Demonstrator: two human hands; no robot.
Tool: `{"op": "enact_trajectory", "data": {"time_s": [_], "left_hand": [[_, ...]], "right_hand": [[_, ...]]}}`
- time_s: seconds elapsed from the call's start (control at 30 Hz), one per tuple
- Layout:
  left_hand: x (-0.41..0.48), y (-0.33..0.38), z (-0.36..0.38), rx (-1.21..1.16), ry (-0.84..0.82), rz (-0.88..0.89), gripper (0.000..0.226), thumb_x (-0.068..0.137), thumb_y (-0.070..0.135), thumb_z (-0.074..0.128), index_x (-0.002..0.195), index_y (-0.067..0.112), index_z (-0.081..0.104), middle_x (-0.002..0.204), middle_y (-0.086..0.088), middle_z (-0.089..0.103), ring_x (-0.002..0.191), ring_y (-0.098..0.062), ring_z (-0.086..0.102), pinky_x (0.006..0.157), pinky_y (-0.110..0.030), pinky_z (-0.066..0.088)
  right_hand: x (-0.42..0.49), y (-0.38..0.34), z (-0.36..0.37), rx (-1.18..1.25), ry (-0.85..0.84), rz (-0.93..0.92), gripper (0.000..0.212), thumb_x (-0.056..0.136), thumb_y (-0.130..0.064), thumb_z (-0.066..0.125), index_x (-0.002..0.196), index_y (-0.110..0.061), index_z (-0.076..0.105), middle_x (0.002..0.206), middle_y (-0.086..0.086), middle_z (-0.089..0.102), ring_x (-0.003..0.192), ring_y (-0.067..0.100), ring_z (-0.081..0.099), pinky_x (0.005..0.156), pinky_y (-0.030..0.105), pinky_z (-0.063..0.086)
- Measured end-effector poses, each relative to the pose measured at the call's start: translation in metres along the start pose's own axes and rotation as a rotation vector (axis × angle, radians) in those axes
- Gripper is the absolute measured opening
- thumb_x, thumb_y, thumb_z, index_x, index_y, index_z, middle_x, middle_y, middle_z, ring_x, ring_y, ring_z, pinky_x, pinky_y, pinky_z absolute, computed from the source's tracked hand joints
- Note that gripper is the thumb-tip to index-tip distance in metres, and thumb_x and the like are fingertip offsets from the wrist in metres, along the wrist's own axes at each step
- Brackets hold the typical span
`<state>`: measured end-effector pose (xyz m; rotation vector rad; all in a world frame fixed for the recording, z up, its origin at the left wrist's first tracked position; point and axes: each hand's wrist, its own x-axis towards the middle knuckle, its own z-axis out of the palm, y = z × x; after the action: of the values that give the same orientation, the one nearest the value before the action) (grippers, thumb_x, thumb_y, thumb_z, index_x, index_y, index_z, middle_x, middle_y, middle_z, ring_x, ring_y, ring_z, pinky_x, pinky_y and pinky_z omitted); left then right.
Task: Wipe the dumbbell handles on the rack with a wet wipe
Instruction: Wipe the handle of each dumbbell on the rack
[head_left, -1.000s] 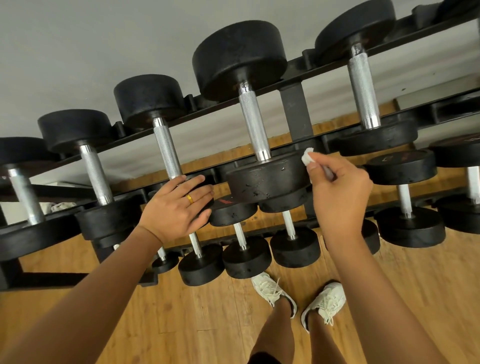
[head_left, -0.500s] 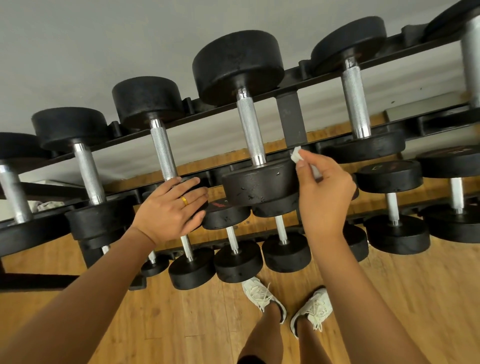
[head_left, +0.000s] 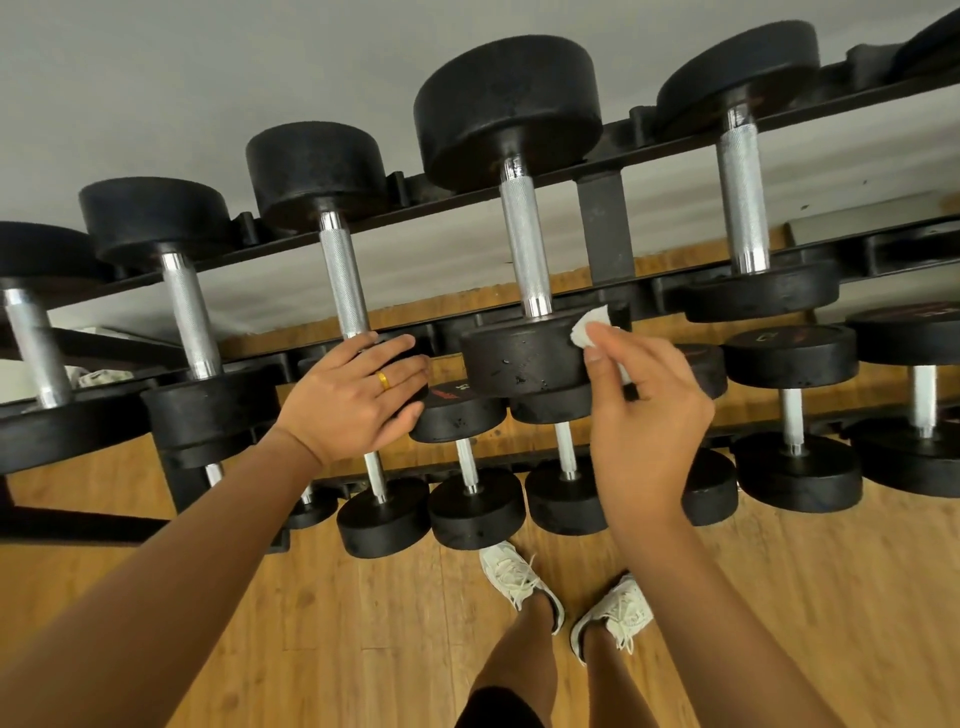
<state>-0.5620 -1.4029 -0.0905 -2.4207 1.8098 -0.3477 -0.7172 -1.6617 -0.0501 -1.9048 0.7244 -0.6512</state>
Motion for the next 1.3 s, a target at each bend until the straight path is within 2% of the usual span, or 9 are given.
{"op": "enact_trajectory", "data": {"time_s": [0.17,0.3,0.5,0.67,0.83,0.97,1.03,1.17,1.3], "left_hand": [[-0.001,0.0,0.0,-0.004,0.01,0.0,0.037,0.106,0.034,0.051,0.125,0.011,0.074,0.129,-0.008,0.071,0.132,-0.03,0.06,0.111,-0.049,0.045],[-0.001,0.0,0.0,-0.001,0.007,-0.004,0.038,0.106,0.034,0.051,0.126,0.011,0.073,0.129,-0.008,0.071,0.132,-0.031,0.059,0.111,-0.05,0.044],[-0.002,0.001,0.001,-0.007,0.01,-0.005,0.038,0.106,0.034,0.051,0.126,0.01,0.073,0.13,-0.009,0.071,0.132,-0.031,0.059,0.111,-0.05,0.044],[-0.001,0.0,0.001,-0.011,0.02,-0.008,0.038,0.106,0.034,0.05,0.125,0.01,0.074,0.129,-0.009,0.071,0.131,-0.031,0.06,0.111,-0.049,0.045],[-0.002,0.001,0.0,-0.017,0.043,-0.006,0.037,0.105,0.033,0.052,0.124,0.01,0.074,0.129,-0.008,0.071,0.131,-0.031,0.06,0.11,-0.049,0.045],[-0.002,0.001,0.0,-0.013,0.039,-0.009,0.037,0.106,0.033,0.051,0.124,0.011,0.074,0.129,-0.008,0.071,0.131,-0.031,0.06,0.111,-0.049,0.044],[-0.002,0.001,0.0,-0.012,0.037,-0.008,0.036,0.105,0.033,0.052,0.124,0.011,0.074,0.129,-0.008,0.071,0.131,-0.031,0.06,0.111,-0.049,0.044],[-0.002,0.002,-0.001,-0.023,0.042,-0.01,0.037,0.106,0.032,0.051,0.123,0.01,0.074,0.129,-0.008,0.071,0.131,-0.032,0.06,0.11,-0.051,0.046],[-0.001,0.001,-0.001,-0.021,0.035,-0.012,0.037,0.106,0.031,0.052,0.123,0.009,0.075,0.129,-0.009,0.071,0.131,-0.032,0.06,0.109,-0.051,0.047]], "right_hand": [[0.019,-0.001,0.006,0.036,0.057,0.078,0.022,0.095,-0.013,0.068,0.116,-0.012,0.074,0.107,-0.007,0.069,0.101,0.006,0.066,0.087,0.01,0.049],[-0.006,-0.005,0.009,-0.036,0.001,-0.123,0.019,0.092,-0.01,0.069,0.11,-0.01,0.075,0.104,-0.003,0.069,0.1,0.011,0.062,0.088,0.009,0.046],[0.008,-0.004,0.012,-0.047,0.052,-0.076,0.02,0.093,-0.011,0.069,0.112,-0.011,0.076,0.105,0.0,0.071,0.102,0.017,0.064,0.087,0.025,0.054],[-0.012,0.0,0.013,-0.119,-0.042,-0.338,0.019,0.09,-0.007,0.069,0.107,-0.007,0.076,0.103,0.005,0.073,0.1,0.022,0.063,0.088,0.019,0.05],[0.001,0.0,0.008,-0.097,0.015,-0.203,0.019,0.092,-0.011,0.069,0.11,-0.009,0.076,0.104,0.001,0.071,0.1,0.021,0.063,0.087,0.02,0.051],[-0.011,0.004,0.003,-0.157,-0.08,-0.333,0.02,0.091,-0.009,0.068,0.109,-0.008,0.076,0.105,0.004,0.073,0.101,0.02,0.063,0.091,0.016,0.048],[0.005,0.007,0.0,-0.149,-0.069,-0.27,0.02,0.092,-0.009,0.069,0.111,-0.009,0.075,0.108,0.001,0.072,0.102,0.015,0.064,0.09,0.017,0.049],[0.028,0.013,-0.003,0.025,0.039,0.134,0.023,0.096,-0.014,0.067,0.118,-0.014,0.073,0.111,-0.006,0.071,0.101,-0.002,0.064,0.091,0.01,0.049],[0.043,0.024,-0.002,0.056,0.01,0.283,0.027,0.097,-0.016,0.065,0.123,-0.014,0.069,0.103,-0.017,0.067,0.091,-0.018,0.06,0.088,0.005,0.047]]}}
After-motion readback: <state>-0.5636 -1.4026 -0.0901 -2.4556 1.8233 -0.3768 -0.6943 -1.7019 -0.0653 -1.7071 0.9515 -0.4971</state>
